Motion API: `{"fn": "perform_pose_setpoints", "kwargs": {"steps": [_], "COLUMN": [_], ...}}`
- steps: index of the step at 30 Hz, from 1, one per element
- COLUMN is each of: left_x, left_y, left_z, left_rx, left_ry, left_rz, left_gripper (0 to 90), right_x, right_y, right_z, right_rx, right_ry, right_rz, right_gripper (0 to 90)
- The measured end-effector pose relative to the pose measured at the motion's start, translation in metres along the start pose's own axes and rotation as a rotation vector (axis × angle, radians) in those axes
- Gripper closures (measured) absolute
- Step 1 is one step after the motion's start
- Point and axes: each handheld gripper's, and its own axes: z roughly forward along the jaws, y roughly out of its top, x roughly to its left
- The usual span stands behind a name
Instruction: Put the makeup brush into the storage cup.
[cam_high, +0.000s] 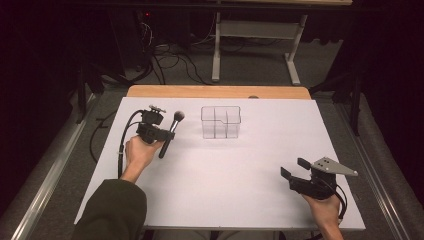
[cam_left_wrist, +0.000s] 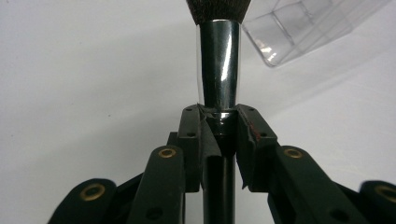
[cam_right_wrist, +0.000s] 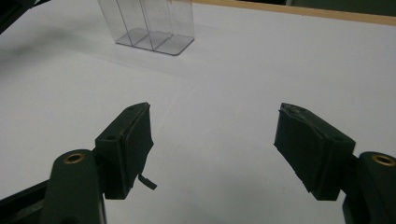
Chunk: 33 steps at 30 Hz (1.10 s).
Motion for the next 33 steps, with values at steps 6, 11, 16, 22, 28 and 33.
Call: {"fn": "perform_pose_setpoints", "kwargs": {"steps": [6, 11, 16, 22, 28, 33], "left_x": [-0.009, -0.017, -0.026, -0.033, -0.039, -0.043], "left_y": [-0.007, -0.011, -0.017, -0.021, -0.025, -0.026], "left_z": [-0.008, -0.012, -0.018, -0.022, -0.025, -0.027], "left_rx": [-0.033, -0.055, -0.092, -0.118, -0.136, -0.14], "left_ry": [-0.039, -0.056, -0.077, -0.109, -0.133, -0.145], "left_rz": [0.034, 0.062, 0.094, 0.111, 0.131, 0.142], "left_gripper": [72.7, 72.7, 72.7, 72.7, 72.7, 72.7], "right_x": [-0.001, -0.001, -0.001, -0.001, -0.002, -0.001], "right_y": [0.0, 0.0, 0.001, 0.001, 0.001, 0.001], "right_z": [-0.002, -0.001, -0.001, 0.001, 0.002, 0.002], "right_rx": [-0.016, -0.018, 0.0, 0.035, 0.035, 0.04], "right_ry": [0.002, 0.002, -0.01, 0.005, 0.01, 0.012], "right_rz": [0.013, 0.022, 0.028, 0.041, 0.039, 0.051], "right_gripper": [32.6, 32.2, 29.4, 29.2, 29.2, 29.2]}}
